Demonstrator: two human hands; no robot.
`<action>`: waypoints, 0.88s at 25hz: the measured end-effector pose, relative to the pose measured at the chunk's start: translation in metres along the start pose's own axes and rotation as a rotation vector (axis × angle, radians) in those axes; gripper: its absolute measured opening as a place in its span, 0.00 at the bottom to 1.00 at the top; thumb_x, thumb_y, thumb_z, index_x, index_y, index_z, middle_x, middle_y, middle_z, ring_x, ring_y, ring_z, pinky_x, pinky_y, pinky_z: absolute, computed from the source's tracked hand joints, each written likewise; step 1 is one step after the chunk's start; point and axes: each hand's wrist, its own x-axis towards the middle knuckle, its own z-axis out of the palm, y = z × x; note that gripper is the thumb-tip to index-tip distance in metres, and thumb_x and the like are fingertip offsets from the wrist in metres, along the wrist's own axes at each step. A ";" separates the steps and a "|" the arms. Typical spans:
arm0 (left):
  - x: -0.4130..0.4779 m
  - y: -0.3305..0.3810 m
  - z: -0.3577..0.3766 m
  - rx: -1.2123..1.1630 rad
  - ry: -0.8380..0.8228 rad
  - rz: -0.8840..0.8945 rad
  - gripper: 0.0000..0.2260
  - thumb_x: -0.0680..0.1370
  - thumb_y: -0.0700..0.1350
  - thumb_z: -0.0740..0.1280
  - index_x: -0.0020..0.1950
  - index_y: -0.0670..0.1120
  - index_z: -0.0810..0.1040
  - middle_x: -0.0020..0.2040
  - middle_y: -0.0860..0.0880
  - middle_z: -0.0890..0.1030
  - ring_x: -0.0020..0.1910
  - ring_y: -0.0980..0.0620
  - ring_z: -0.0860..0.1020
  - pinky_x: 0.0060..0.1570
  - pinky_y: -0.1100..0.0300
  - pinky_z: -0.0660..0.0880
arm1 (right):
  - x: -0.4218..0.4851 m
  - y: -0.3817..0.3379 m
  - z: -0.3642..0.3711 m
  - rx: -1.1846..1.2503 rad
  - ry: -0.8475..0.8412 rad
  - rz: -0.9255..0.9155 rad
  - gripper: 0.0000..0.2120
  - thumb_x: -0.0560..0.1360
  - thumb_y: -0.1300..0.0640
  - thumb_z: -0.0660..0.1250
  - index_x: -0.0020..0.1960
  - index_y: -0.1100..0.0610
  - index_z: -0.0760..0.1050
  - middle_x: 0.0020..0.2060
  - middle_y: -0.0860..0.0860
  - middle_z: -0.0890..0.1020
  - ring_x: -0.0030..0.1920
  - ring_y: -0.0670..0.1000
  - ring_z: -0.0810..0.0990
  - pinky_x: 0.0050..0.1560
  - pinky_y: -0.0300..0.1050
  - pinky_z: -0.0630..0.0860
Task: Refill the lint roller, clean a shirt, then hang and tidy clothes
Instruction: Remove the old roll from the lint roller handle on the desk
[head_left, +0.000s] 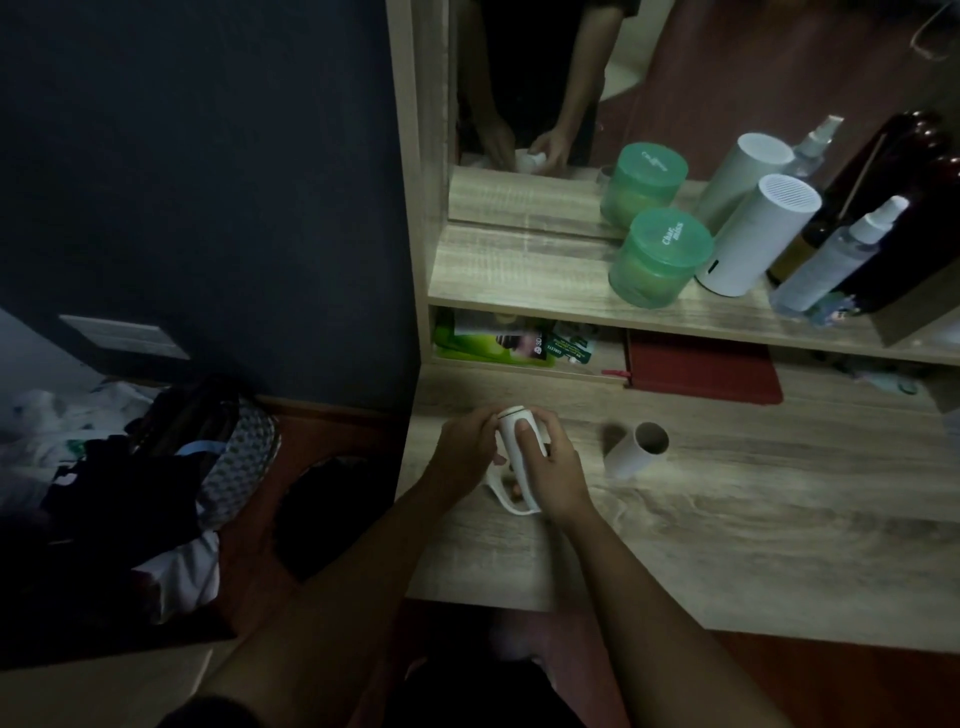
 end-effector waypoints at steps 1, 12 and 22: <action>-0.001 0.001 0.000 0.005 0.018 -0.011 0.13 0.81 0.36 0.56 0.62 0.35 0.74 0.51 0.34 0.80 0.35 0.49 0.79 0.34 0.70 0.74 | -0.001 0.000 0.001 -0.002 0.005 -0.004 0.11 0.79 0.48 0.59 0.61 0.46 0.69 0.46 0.40 0.78 0.44 0.40 0.78 0.37 0.29 0.74; -0.004 0.010 0.005 -0.034 0.071 -0.128 0.13 0.82 0.43 0.56 0.59 0.40 0.76 0.42 0.46 0.78 0.37 0.51 0.77 0.36 0.65 0.73 | -0.004 0.005 0.001 -0.014 0.037 -0.048 0.11 0.79 0.48 0.59 0.61 0.44 0.69 0.50 0.45 0.79 0.49 0.44 0.80 0.42 0.36 0.75; 0.003 0.009 0.007 0.034 0.062 -0.138 0.12 0.82 0.39 0.54 0.54 0.37 0.76 0.43 0.39 0.80 0.37 0.44 0.79 0.37 0.56 0.79 | -0.007 0.005 0.003 -0.015 0.053 -0.077 0.16 0.75 0.41 0.56 0.61 0.43 0.68 0.51 0.45 0.78 0.50 0.47 0.79 0.43 0.36 0.73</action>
